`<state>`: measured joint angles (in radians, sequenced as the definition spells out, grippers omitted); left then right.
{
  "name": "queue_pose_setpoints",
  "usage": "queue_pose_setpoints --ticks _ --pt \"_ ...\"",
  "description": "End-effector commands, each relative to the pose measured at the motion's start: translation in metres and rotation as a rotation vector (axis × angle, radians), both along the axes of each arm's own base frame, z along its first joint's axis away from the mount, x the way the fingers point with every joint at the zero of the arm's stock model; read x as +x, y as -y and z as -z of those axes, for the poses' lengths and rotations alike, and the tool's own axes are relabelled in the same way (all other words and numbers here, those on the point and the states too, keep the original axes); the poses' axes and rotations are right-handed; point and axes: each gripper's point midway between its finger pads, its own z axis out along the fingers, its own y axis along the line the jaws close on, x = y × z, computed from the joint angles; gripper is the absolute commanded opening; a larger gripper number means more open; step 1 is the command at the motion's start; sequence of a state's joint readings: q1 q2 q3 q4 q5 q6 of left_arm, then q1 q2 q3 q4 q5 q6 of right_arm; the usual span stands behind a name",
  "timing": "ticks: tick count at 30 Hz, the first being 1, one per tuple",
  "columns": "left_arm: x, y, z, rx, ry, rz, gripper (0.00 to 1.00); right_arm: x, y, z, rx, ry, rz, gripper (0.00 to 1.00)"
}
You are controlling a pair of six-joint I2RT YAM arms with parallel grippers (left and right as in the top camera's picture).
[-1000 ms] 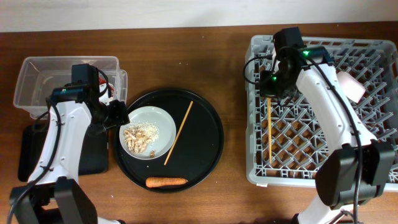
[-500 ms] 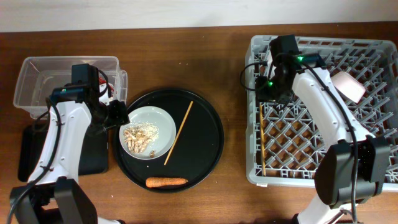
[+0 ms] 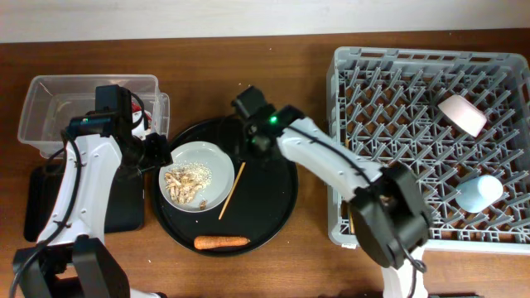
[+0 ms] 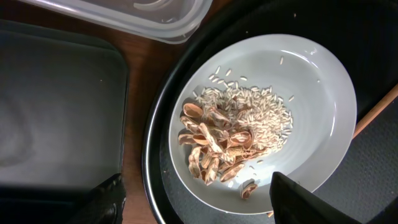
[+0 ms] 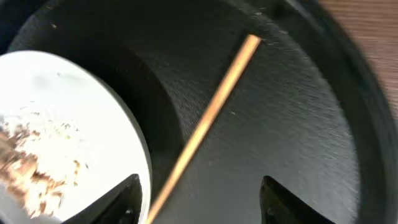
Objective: Sort waste into correct bins and load items into the dishwasher rack
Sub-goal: 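Grasp the second chopstick with the right gripper and place it in the rack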
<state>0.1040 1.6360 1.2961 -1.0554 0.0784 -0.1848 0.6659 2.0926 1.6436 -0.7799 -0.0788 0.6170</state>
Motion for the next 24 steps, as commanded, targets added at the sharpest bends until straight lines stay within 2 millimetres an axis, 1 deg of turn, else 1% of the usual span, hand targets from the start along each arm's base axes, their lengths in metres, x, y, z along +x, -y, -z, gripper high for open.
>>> queue_pose_setpoints --ticks 1,2,3,6,10,11,12,14,16,17,18,20,22,24 --pt "0.0 0.001 -0.006 -0.011 0.017 -0.012 0.73 0.005 -0.001 0.019 -0.058 0.016 0.069 0.6" --pt "0.0 0.001 -0.006 -0.011 0.017 -0.012 0.73 0.006 0.0 0.03 -0.076 0.011 0.076 0.59" --pt "0.0 0.001 -0.006 -0.011 0.017 -0.012 0.73 0.006 -0.001 0.036 -0.079 0.007 0.075 0.59" --pt "0.0 0.001 -0.006 -0.011 0.017 -0.012 0.73 0.005 0.001 0.049 -0.099 -0.009 0.079 0.59" --pt "0.0 0.001 -0.006 -0.011 0.017 -0.012 0.73 0.009 0.008 0.052 -0.139 0.014 0.093 0.58" --pt "0.0 0.001 -0.006 -0.011 0.017 -0.012 0.73 0.009 0.009 0.052 -0.143 0.011 0.093 0.56" --pt "0.0 0.001 -0.006 -0.011 0.017 -0.013 0.73 0.006 0.011 0.053 -0.155 0.002 0.093 0.55" --pt "0.0 0.001 -0.006 -0.011 0.017 -0.013 0.73 0.007 0.009 0.052 -0.143 0.003 0.09 0.55" --pt "0.0 0.001 -0.006 -0.011 0.017 -0.012 0.73 0.01 -0.003 0.05 -0.088 0.007 0.082 0.56" --pt "0.0 0.001 -0.006 -0.011 0.017 -0.012 0.73 0.012 -0.004 0.049 -0.08 0.016 0.101 0.56" --pt "0.0 0.001 -0.006 -0.011 0.017 -0.012 0.73 0.016 -0.004 0.048 -0.079 0.035 0.105 0.56" --pt "0.0 0.001 -0.006 -0.011 0.017 -0.012 0.73 0.021 0.002 0.048 -0.114 0.062 0.119 0.56" --pt "0.0 0.001 -0.006 -0.011 0.018 -0.012 0.73 0.021 0.005 0.05 -0.128 0.066 0.119 0.55" --pt "0.0 0.001 -0.006 -0.011 0.017 -0.012 0.73 0.014 0.007 0.063 -0.157 0.035 0.11 0.55"
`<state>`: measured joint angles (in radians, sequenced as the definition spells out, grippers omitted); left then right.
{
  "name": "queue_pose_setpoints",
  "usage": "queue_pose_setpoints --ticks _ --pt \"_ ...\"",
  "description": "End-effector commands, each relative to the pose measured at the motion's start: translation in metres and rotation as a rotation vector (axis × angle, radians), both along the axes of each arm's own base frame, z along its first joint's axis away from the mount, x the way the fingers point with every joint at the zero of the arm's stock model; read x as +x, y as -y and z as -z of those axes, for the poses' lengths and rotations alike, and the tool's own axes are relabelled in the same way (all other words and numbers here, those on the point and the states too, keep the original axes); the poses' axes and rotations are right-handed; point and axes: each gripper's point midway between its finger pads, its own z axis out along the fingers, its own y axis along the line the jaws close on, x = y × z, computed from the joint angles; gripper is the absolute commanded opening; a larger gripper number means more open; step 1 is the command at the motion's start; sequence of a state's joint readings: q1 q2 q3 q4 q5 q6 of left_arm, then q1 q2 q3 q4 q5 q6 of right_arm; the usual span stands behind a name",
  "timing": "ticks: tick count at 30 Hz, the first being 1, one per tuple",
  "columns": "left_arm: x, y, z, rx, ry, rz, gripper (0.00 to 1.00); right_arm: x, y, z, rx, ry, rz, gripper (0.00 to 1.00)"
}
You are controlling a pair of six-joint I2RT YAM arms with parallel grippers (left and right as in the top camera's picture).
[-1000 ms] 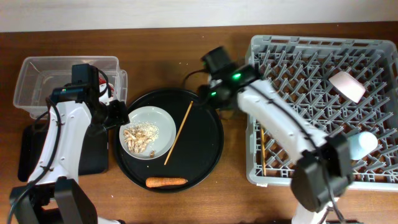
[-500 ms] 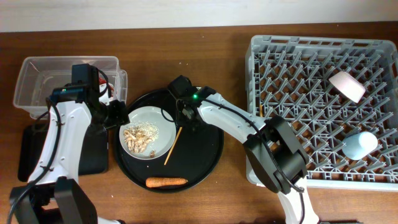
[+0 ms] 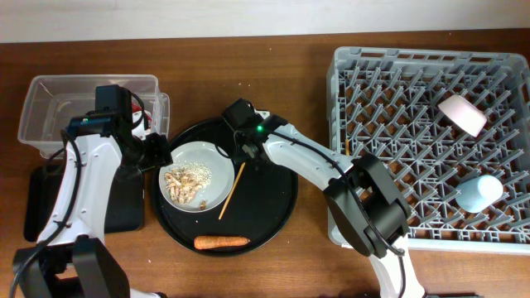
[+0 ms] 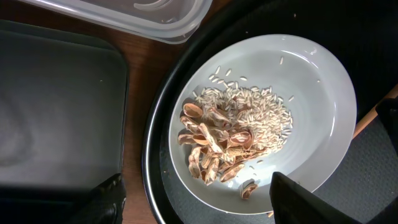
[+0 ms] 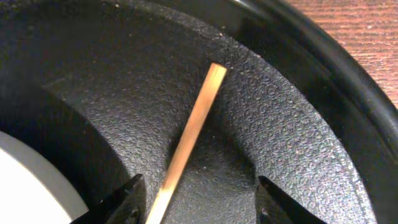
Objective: Sort waste into correct bins and load items into the dishwasher rack
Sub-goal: 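Grasp the second chopstick with the right gripper and place it in the rack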
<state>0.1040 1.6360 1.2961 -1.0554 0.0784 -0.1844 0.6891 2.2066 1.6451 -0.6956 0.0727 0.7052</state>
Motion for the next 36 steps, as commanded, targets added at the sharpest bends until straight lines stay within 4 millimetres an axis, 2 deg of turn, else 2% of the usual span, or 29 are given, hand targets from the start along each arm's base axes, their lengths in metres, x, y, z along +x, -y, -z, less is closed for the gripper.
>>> queue_pose_setpoints --ticks 1,4,8,12,13,14,15,19,22,25,28,32,34,36 --pt "0.0 0.001 -0.006 -0.011 0.017 -0.013 0.73 -0.007 0.003 0.024 -0.061 -0.032 0.0 0.55" --pt "0.0 0.001 -0.006 -0.011 0.017 -0.013 0.73 -0.023 0.012 0.039 -0.122 -0.095 -0.01 0.56" --pt "0.0 0.001 -0.006 -0.011 0.017 -0.013 0.74 -0.03 0.032 0.033 -0.176 -0.163 0.012 0.56" --pt "0.0 0.001 -0.006 -0.011 0.017 -0.013 0.73 -0.028 0.048 0.027 -0.19 -0.206 0.045 0.54" --pt "0.0 0.001 -0.006 -0.011 0.017 -0.013 0.73 -0.028 0.051 0.027 -0.191 -0.215 0.05 0.51" --pt "0.0 0.001 -0.006 -0.011 0.017 -0.013 0.73 -0.028 0.056 0.027 -0.196 -0.223 0.059 0.41" --pt "0.0 0.001 -0.006 -0.011 0.017 -0.013 0.73 -0.026 0.058 0.027 -0.196 -0.224 0.066 0.38" --pt "0.0 0.001 -0.006 -0.011 0.017 -0.013 0.73 -0.014 0.087 0.027 -0.212 -0.243 0.058 0.18" --pt "0.0 0.001 -0.006 -0.011 0.017 -0.013 0.73 -0.007 0.102 0.027 -0.224 -0.25 0.009 0.12" --pt "0.0 0.001 -0.006 -0.011 0.017 -0.013 0.73 -0.006 0.105 0.025 -0.234 -0.25 -0.042 0.04" --pt "0.0 0.001 -0.006 -0.011 0.017 -0.013 0.73 0.002 0.101 0.001 -0.22 -0.196 -0.136 0.04" --pt "0.0 0.001 -0.006 -0.012 0.017 -0.013 0.73 0.008 0.108 -0.054 -0.172 -0.122 -0.181 0.04" --pt "0.0 0.001 -0.006 -0.012 0.017 -0.013 0.73 0.009 0.111 -0.09 -0.091 -0.07 -0.225 0.04" --pt "0.0 0.001 -0.006 -0.012 0.017 -0.013 0.73 0.009 0.126 -0.119 -0.072 -0.024 -0.218 0.04"
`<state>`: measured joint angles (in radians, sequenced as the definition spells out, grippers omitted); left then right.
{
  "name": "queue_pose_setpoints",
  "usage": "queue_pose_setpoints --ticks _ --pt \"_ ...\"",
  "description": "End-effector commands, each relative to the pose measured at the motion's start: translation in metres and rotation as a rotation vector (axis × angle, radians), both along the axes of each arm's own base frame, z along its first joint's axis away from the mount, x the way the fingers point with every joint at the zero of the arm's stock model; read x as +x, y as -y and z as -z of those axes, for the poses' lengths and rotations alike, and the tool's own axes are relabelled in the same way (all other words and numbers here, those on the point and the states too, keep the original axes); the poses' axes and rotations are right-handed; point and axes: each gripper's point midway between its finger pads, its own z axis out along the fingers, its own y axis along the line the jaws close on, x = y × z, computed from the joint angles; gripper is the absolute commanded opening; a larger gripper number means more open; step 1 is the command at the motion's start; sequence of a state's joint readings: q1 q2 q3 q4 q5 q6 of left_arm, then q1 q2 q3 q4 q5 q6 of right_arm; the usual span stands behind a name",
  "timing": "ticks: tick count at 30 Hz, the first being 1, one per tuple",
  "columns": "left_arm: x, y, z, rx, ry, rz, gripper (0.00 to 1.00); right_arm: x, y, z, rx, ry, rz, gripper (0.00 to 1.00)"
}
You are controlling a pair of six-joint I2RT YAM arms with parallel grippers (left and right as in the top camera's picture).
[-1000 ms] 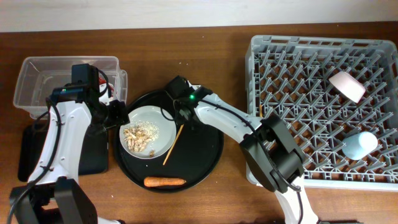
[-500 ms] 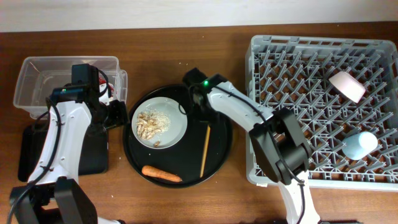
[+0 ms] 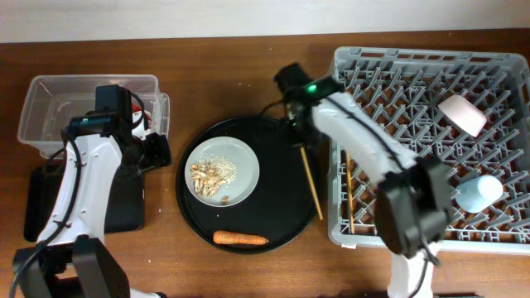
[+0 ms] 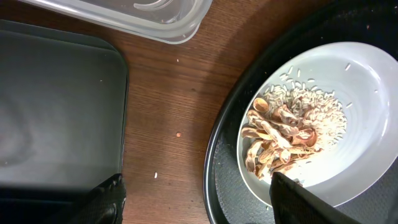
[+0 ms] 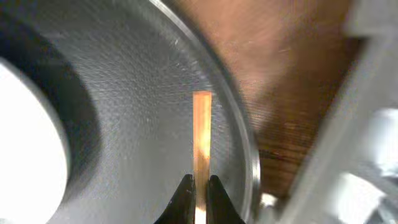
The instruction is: Sort waste into correct bins and load items into the dishwasher rack
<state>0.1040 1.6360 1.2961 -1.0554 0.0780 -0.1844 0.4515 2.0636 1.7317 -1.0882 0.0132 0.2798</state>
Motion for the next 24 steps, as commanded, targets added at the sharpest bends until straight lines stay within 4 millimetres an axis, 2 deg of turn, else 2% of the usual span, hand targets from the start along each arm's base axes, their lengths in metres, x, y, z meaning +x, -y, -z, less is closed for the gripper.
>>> queue_pose_setpoints --ticks 1,3,5,7,13,17,18,20,24 --pt "0.0 0.001 -0.006 -0.012 0.017 -0.013 0.73 0.006 0.028 -0.079 0.078 0.143 -0.016 0.04" --pt "0.0 0.002 -0.006 -0.012 0.017 -0.012 0.73 0.006 0.071 -0.104 0.074 0.175 0.059 0.04" --pt "0.0 0.004 -0.006 -0.028 0.018 -0.009 0.73 0.004 0.104 -0.095 0.052 0.12 0.136 0.04" --pt "0.001 0.009 -0.007 -0.056 0.022 -0.003 0.73 0.001 0.119 -0.081 0.037 0.073 0.174 0.04" --pt "0.001 0.01 -0.007 -0.057 0.021 -0.003 0.73 -0.003 0.119 -0.044 0.049 0.033 0.206 0.04" --pt "0.001 0.011 -0.007 -0.063 0.022 -0.002 0.74 0.007 0.117 -0.041 0.062 0.066 0.204 0.05" --pt "0.001 0.011 -0.007 -0.063 0.022 -0.002 0.74 0.008 0.116 -0.041 0.063 0.072 0.204 0.17" --pt "0.001 0.011 -0.007 -0.063 0.022 -0.002 0.74 0.009 0.117 -0.041 0.063 0.073 0.205 0.27" --pt "0.001 0.011 -0.007 -0.063 0.022 -0.002 0.74 0.01 0.116 -0.041 0.064 0.077 0.204 0.29"
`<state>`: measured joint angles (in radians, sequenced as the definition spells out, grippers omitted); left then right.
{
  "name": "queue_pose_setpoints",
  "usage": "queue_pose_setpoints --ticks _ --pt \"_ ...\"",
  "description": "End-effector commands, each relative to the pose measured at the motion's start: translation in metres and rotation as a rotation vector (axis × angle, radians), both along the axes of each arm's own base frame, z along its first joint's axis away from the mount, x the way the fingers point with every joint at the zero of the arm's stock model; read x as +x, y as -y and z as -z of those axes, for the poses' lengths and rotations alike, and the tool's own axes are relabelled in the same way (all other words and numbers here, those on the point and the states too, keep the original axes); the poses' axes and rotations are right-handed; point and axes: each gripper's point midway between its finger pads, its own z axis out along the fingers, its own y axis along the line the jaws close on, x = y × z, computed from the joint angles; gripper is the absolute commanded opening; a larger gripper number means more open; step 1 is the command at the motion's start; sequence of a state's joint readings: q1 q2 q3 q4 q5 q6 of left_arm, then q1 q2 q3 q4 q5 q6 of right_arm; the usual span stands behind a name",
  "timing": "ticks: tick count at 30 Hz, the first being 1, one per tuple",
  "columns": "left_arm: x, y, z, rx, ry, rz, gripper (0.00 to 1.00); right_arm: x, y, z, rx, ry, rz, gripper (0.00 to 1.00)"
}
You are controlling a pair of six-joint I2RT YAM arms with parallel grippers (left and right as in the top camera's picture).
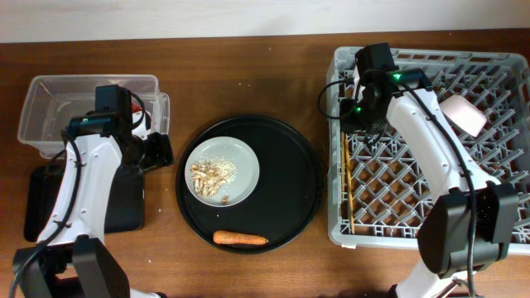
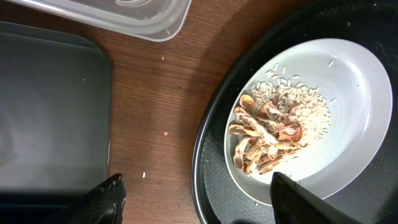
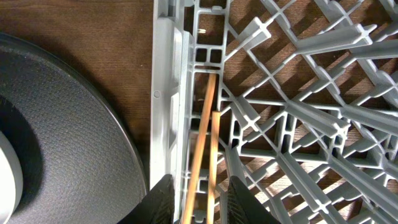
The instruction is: Sort waste into correct bins and load items into the dishwasher rack
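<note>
Two wooden chopsticks (image 3: 200,140) lie side by side in the left channel of the grey dishwasher rack (image 1: 431,58); overhead they show as a thin pair (image 1: 344,175). My right gripper (image 3: 200,190) hangs just above them, open, its fingers either side of the pair; overhead it is at the rack's left edge (image 1: 358,116). A white plate (image 1: 240,157) of rice and nut shells and a carrot (image 1: 240,239) rest on the round black tray (image 1: 286,178). My left gripper (image 2: 199,205) is open over the tray's left rim, holding nothing.
A clear plastic bin (image 1: 74,103) stands at the far left, with a black bin (image 1: 124,203) in front of it under the left arm. Two white cups (image 1: 462,114) (image 1: 480,192) sit in the rack's right side.
My right gripper was shut on a chopstick over the tray's right edge. It is now over the rack's left channel and open, and the chopstick lies there beside another. The left arm has hardly moved.
My right gripper was open over a chopstick lying beside the plate on the tray, then lower around its end. Then it held the chopstick near the rack, and tray and plate stood further right. Now the chopstick lies in the rack.
</note>
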<state>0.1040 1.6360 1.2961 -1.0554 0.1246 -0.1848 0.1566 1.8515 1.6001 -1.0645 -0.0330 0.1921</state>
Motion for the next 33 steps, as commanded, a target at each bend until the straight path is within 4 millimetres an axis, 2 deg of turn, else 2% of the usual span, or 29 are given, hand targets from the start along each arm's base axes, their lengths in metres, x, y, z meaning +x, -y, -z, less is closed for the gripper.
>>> queue_pose_setpoints --ticks 1,7,10,11,14,17,21,27,33 --pt "0.0 0.003 -0.006 -0.018 0.017 -0.01 0.74 -0.001 -0.001 0.005 0.008 -0.015 0.004 0.29" --pt "0.0 0.003 -0.006 -0.018 0.017 -0.01 0.74 -0.005 -0.001 0.006 0.005 -0.031 0.004 0.29" --pt "0.0 0.003 -0.006 -0.017 0.017 -0.01 0.74 -0.026 -0.004 0.02 0.029 -0.118 -0.003 0.29" --pt "0.0 0.003 -0.006 -0.018 0.017 -0.01 0.74 -0.037 -0.007 0.033 0.05 -0.158 0.004 0.29" --pt "0.0 0.003 -0.006 -0.018 0.017 -0.01 0.74 -0.051 -0.009 0.05 0.071 -0.21 0.035 0.28" --pt "0.0 0.003 -0.006 -0.018 0.016 -0.01 0.74 -0.058 -0.02 0.049 0.137 -0.244 0.026 0.28" --pt "-0.001 0.003 -0.006 -0.018 0.013 -0.01 0.74 -0.081 -0.029 0.051 0.145 -0.332 0.023 0.31" --pt "-0.001 0.003 -0.006 -0.018 0.012 -0.01 0.74 -0.089 -0.054 0.062 0.138 -0.33 -0.021 0.39" --pt "-0.002 0.003 -0.005 -0.019 0.009 -0.01 0.74 -0.084 -0.052 0.062 0.124 -0.307 -0.02 0.39"
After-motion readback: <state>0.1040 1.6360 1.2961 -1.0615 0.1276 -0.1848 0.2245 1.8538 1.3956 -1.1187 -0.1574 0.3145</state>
